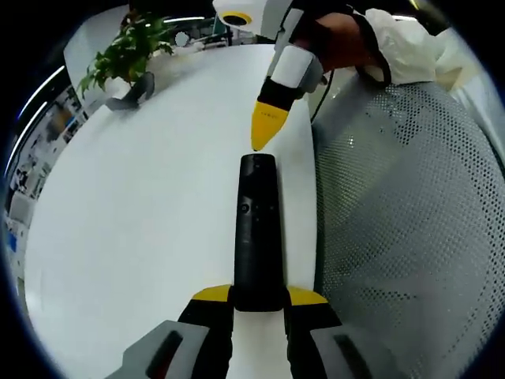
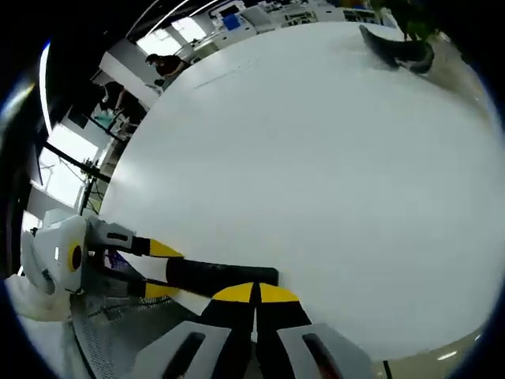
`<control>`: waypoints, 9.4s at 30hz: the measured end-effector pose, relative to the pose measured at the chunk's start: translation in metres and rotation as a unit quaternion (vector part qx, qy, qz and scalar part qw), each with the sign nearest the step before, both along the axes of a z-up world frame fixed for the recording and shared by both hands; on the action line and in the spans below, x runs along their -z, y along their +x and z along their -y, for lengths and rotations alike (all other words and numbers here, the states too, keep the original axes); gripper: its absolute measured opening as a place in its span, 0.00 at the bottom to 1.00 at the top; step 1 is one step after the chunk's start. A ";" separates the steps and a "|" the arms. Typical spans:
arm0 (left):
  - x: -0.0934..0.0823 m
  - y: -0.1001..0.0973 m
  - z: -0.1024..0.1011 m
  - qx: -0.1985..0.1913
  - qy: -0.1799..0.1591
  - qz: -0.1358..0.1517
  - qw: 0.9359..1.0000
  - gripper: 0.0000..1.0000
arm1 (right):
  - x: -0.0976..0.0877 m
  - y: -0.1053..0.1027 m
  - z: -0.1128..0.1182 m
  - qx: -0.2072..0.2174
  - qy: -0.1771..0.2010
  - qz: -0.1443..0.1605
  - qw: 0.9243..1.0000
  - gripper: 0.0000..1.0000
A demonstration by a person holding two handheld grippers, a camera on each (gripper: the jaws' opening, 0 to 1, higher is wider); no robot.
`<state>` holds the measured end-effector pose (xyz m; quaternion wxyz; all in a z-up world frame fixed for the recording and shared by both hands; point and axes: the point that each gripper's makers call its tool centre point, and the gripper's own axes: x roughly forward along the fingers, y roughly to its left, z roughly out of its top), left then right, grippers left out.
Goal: Press the specified remote control buttons in sequence, fully releasing each button before pressing the next.
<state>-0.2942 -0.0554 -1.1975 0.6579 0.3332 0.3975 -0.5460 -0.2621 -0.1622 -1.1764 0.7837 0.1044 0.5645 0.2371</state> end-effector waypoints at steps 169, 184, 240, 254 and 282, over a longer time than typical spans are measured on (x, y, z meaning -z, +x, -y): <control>-0.004 -0.010 0.012 -0.074 -0.166 0.038 0.983 0.25 | 0.007 -0.010 -0.019 -0.032 0.012 -0.010 0.999 0.00; -0.004 -0.013 0.017 -0.061 -0.167 0.038 0.983 0.25 | 0.004 -0.008 -0.025 -0.050 0.010 0.008 0.999 0.00; -0.004 -0.014 0.018 -0.062 -0.161 0.039 0.984 0.24 | 0.015 -0.008 -0.026 -0.064 -0.064 -0.087 0.992 0.00; -0.004 -0.013 0.018 -0.064 -0.161 0.038 0.984 0.24 | 0.018 -0.006 -0.027 -0.120 -0.183 -0.096 0.971 0.00; -0.004 -0.013 0.019 -0.060 -0.163 0.038 0.984 0.24 | 0.017 -0.005 -0.024 -0.070 -0.075 -0.067 0.992 0.00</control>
